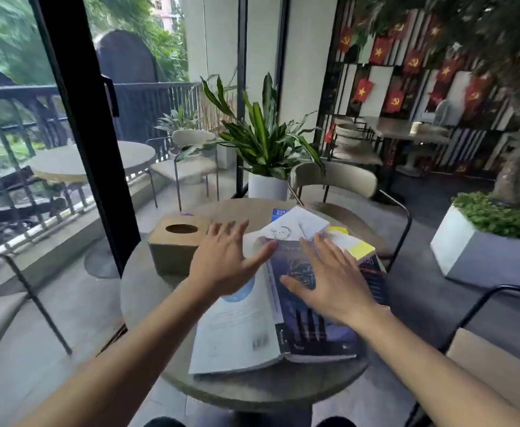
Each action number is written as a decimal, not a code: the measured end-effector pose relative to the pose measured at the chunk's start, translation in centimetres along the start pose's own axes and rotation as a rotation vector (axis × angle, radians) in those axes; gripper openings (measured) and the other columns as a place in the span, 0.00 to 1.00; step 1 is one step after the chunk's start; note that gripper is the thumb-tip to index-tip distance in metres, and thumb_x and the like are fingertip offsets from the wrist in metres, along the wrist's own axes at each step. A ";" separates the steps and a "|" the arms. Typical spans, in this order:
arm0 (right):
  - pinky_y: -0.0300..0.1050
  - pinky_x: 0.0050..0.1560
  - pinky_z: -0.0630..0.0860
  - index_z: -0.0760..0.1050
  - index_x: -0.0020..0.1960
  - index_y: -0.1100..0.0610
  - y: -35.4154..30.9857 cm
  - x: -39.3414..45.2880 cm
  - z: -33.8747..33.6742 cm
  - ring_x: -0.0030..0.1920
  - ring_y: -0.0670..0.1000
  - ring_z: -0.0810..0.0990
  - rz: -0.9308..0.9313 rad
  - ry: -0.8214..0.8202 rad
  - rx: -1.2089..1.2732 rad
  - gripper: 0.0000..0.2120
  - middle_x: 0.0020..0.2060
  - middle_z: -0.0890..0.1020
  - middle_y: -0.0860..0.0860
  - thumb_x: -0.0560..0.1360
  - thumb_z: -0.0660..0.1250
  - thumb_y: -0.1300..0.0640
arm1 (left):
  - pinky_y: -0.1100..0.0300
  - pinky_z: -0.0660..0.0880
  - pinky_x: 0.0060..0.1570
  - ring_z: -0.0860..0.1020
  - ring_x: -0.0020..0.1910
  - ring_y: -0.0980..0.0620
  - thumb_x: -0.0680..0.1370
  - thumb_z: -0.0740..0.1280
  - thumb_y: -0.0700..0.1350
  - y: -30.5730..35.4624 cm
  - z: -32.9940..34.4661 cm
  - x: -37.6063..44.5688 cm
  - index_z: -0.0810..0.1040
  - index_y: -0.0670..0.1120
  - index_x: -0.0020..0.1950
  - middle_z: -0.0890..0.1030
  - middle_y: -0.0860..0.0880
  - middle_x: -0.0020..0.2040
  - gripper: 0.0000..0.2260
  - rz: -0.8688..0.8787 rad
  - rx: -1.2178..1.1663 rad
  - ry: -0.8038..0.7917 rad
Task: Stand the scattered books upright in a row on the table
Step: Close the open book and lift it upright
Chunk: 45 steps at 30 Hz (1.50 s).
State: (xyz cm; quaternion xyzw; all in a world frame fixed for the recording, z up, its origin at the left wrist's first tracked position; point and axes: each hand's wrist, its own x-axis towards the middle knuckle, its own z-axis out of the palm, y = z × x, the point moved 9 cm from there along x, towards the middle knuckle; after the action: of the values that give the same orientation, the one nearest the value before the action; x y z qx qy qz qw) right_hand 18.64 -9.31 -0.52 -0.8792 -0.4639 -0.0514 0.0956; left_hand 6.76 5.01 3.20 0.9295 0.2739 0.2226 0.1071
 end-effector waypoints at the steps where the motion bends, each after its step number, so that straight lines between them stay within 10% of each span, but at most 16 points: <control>1: 0.57 0.76 0.47 0.45 0.79 0.47 -0.1 -0.3 0.3 0.79 0.53 0.45 0.007 -0.017 0.005 0.53 0.80 0.48 0.54 0.62 0.34 0.19 | 0.50 0.60 0.70 0.63 0.72 0.44 0.71 0.46 0.77 0.0 0.9 0.0 0.64 0.47 0.77 0.70 0.43 0.73 0.46 -0.034 -0.043 -0.053; 7: 0.57 0.76 0.48 0.50 0.79 0.46 -0.1 -1.2 2.7 0.79 0.55 0.48 0.029 -0.015 -0.033 0.53 0.79 0.52 0.55 0.62 0.28 0.21 | 0.48 0.72 0.57 0.73 0.64 0.40 0.68 0.50 0.79 -0.7 5.8 0.3 0.70 0.43 0.70 0.76 0.40 0.66 0.47 -0.233 -0.038 -0.318; 16: 0.58 0.76 0.41 0.54 0.78 0.46 -1.7 -2.0 3.6 0.79 0.54 0.46 0.014 0.000 -0.014 0.43 0.79 0.53 0.55 0.69 0.31 0.28 | 0.51 0.72 0.53 0.76 0.59 0.38 0.84 0.53 0.44 2.9 4.5 -0.5 0.76 0.37 0.60 0.77 0.36 0.60 0.16 -0.214 0.002 -0.339; 26: 0.56 0.66 0.66 0.54 0.78 0.48 -5.1 -1.6 2.2 0.68 0.56 0.71 -0.095 -0.011 0.375 0.39 0.70 0.72 0.53 0.73 0.48 0.28 | 0.48 0.70 0.40 0.76 0.45 0.35 0.81 0.55 0.45 2.2 -4.3 -2.6 0.70 0.40 0.47 0.78 0.36 0.46 0.10 -0.200 -0.242 0.111; 33: 0.39 0.61 0.70 0.47 0.80 0.48 -10.2 -0.8 -0.1 0.54 0.45 0.77 -0.179 -0.072 0.708 0.35 0.69 0.73 0.49 0.80 0.62 0.51 | 0.55 0.56 0.31 0.72 0.27 0.37 0.81 0.60 0.43 2.9 -11.0 -5.6 0.66 0.42 0.43 0.74 0.40 0.29 0.08 0.112 -0.160 0.559; 45: 0.53 0.53 0.78 0.43 0.78 0.41 -11.5 0.4 2.6 0.50 0.48 0.80 -0.179 -0.012 0.633 0.42 0.59 0.81 0.51 0.73 0.65 0.44 | 0.62 0.59 0.29 0.74 0.26 0.43 0.78 0.61 0.50 -1.0 -7.4 -8.2 0.72 0.41 0.48 0.77 0.46 0.32 0.11 0.153 -0.295 0.638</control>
State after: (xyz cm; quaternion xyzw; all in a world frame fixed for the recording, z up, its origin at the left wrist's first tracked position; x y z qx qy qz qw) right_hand 9.35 -2.06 -1.57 -0.7617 -0.5330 0.0923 0.3566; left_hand -3.32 1.87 6.44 0.8056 0.1881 0.5459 0.1325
